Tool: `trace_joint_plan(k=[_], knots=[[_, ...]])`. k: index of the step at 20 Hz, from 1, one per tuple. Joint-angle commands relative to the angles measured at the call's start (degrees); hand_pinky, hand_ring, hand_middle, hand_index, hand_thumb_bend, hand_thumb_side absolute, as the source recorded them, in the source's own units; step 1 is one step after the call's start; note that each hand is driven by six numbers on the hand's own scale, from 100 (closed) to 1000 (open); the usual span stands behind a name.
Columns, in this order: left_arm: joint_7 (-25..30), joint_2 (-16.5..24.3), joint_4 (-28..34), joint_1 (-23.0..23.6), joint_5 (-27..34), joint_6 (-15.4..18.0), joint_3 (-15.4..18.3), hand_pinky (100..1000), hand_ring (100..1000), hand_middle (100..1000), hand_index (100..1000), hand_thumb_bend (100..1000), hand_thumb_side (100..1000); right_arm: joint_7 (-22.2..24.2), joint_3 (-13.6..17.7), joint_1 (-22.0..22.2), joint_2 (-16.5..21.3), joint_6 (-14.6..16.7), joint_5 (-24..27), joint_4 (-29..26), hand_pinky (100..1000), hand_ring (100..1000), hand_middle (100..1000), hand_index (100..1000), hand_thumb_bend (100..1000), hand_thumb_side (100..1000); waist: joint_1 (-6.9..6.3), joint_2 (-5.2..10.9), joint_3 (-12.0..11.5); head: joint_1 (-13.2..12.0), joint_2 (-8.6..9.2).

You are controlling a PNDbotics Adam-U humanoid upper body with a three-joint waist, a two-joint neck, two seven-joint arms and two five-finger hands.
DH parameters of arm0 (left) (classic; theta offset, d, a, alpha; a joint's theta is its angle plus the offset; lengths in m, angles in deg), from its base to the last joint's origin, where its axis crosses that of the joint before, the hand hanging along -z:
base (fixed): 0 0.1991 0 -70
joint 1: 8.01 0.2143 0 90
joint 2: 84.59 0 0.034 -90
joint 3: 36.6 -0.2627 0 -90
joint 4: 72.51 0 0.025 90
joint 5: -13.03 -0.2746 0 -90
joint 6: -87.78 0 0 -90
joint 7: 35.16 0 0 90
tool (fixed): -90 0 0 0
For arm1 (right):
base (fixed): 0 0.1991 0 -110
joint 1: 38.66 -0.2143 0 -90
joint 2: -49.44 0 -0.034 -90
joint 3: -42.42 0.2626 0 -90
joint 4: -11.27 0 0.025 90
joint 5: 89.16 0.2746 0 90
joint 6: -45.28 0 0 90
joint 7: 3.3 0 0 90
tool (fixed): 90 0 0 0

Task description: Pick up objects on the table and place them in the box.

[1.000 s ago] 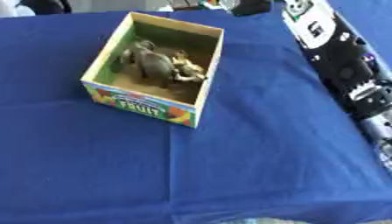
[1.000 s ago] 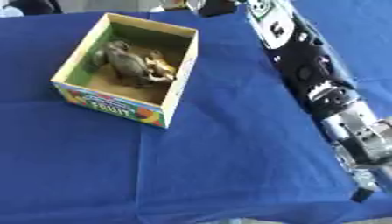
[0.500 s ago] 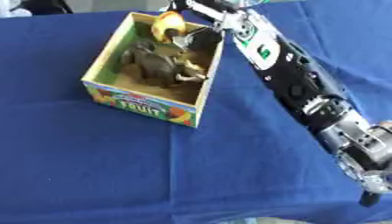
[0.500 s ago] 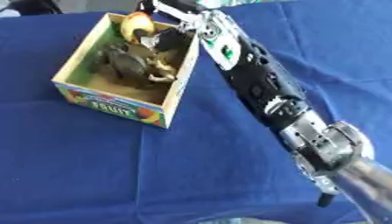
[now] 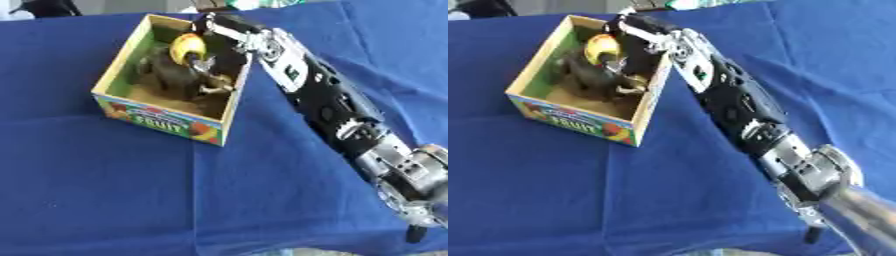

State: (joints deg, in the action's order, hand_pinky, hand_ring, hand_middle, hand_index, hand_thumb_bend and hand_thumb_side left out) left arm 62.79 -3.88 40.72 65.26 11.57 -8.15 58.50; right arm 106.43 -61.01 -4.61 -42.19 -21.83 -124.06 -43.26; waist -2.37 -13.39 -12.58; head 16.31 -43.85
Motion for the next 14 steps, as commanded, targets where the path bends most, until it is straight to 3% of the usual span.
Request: trace_joint_plan(k=[1,2,8,14], knots=[[0.2,0.6,0.6,-0.8,0.2,0.1,0.0,588,600,662,723,197,506,1.3,0.5,-1.0,0.5,0.4,-0.5,-0.5,924,790,726,868,561,508,-0.15,1.14,0.1,0.2,-0.27],[0.2,0.6,0.6,-0.8,0.2,0.1,0.0,588,600,662,723,197,506,1.6,0.5,-1.0,0.6,0.5,-0.5,-0.5,928,803,756,893,607,513,-0.14,1.15,0.1,0.2,-0.27],[0.2,0.6,0.6,-0.7,0.2,0.1,0.1,588,600,663,724,197,508,2.3,0.8,-1.0,0.9,0.1,-1.4,-1.0,948,873,904,1000,667,511,-0.12,1.19,0.1,0.1,-0.27],[0.1,0.7,0.6,-0.6,0.1,0.0,0.2,588,601,663,725,198,506,-3.8,2.1,-1.0,2.1,-2.1,-0.2,-3.0,955,900,936,1000,692,509,-0.06,1.31,0.5,-0.1,-0.27]])
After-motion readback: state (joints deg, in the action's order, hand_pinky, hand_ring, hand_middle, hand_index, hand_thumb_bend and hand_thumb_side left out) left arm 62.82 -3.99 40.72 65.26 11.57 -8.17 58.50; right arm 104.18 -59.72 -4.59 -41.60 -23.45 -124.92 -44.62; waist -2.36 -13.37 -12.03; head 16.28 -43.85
